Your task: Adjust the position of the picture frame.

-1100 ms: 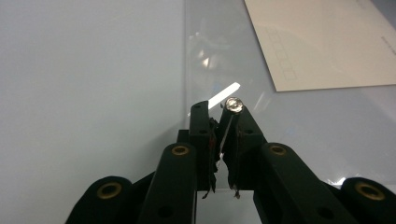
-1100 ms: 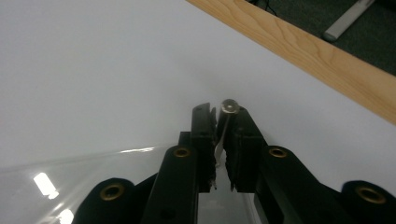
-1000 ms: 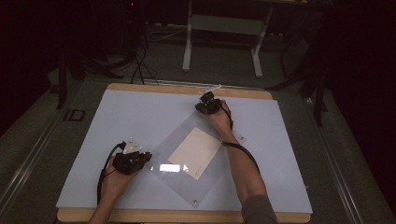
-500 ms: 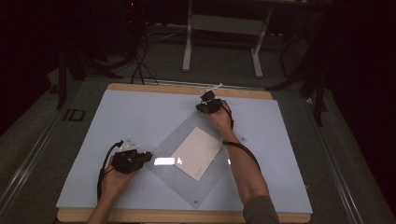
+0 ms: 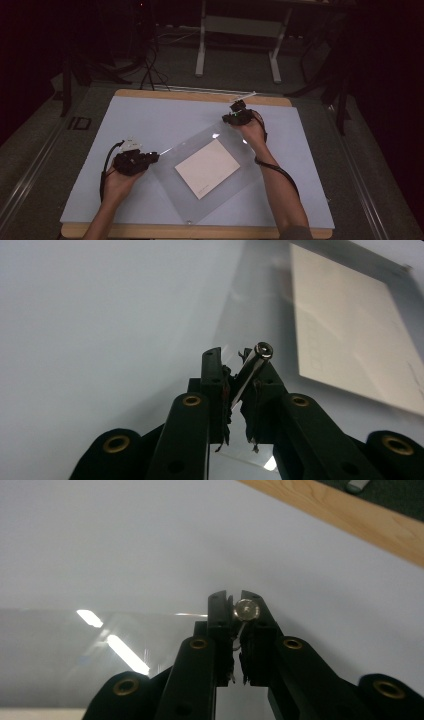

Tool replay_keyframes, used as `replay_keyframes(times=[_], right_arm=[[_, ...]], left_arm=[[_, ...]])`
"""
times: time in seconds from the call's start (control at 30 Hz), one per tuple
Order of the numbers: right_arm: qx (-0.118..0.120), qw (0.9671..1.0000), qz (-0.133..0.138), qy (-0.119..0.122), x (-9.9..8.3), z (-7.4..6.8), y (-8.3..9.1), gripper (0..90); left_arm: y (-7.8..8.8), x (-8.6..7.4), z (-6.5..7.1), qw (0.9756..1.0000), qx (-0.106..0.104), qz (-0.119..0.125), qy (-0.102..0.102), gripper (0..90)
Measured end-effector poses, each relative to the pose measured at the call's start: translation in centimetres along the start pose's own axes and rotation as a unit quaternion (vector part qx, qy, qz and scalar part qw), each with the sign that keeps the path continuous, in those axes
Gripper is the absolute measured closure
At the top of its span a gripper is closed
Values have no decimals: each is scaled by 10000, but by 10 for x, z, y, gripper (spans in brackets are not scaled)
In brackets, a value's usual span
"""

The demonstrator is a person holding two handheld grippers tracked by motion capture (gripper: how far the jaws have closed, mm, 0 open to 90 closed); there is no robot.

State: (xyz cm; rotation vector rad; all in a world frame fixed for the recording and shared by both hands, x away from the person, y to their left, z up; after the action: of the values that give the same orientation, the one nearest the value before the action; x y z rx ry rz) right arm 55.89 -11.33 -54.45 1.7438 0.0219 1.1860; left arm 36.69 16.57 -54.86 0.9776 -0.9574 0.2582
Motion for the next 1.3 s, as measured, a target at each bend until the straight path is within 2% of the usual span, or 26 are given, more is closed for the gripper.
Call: replay_keyframes(times=[0.2, 0.3, 0.4, 0.6, 0.7, 0.8, 0.9, 1.03, 1.07, 1.1, 1.13, 1.17, 1.3], right_arm=[[2, 9999, 24, -144, -13, 2, 21, 836], [35, 9997, 83, -245, -20, 3, 31, 829], [36, 9991, 159, -380, -28, 6, 39, 820], [27, 9981, 132, -604, -45, 9, 48, 813], [-26, 9977, 112, -670, -49, 10, 52, 810], [-101, 9967, 64, -802, -57, 14, 54, 805], [-78, 9961, 38, -881, -63, 17, 55, 792], [57, 9954, 29, -956, -74, 20, 47, 800], [31, 9953, -21, -971, -79, 22, 40, 806], [47, 9946, 48, -1036, -81, 23, 37, 800], [193, 9923, 197, -1211, -82, 24, 37, 792], [218, 9917, 249, -1239, -82, 23, 36, 793], [61, 9932, 195, -1145, -82, 23, 36, 801]], left_arm=[[-7, 21, -24, 10000, 48, -31, 36, 810], [-16, 37, -35, 9997, 223, -77, -110, 816], [-25, 47, -43, 9994, 307, -120, -120, 817], [-52, 67, -62, 9992, 325, -231, 102, 821], [-64, 72, -66, 9989, 342, -312, 106, 825], [-77, 74, -67, 9981, 385, -483, 82, 829], [-87, 71, -66, 9975, 404, -568, 118, 829], [-100, 62, -69, 9967, 390, -645, 308, 834], [-100, 62, -69, 9966, 389, -636, 338, 830], [-100, 62, -68, 9965, 444, -642, 316, 831], [-100, 62, -68, 9963, 459, -659, 302, 831], [-100, 62, -68, 9963, 466, -665, 297, 832], [-101, 62, -68, 9962, 466, -663, 330, 831]])
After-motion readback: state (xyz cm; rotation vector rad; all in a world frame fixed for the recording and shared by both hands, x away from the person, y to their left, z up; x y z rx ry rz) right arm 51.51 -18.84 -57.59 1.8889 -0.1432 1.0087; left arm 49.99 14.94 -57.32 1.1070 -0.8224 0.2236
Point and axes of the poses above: each handheld gripper's, and its own axes: y roughly backward along the jaws, x roughly out of its top, z roughly to its right, the point moved 8 cm from there along -y, roughly forward along the jaws, and after that the axes turned 4 degrees about y, right-handed, at the moved point
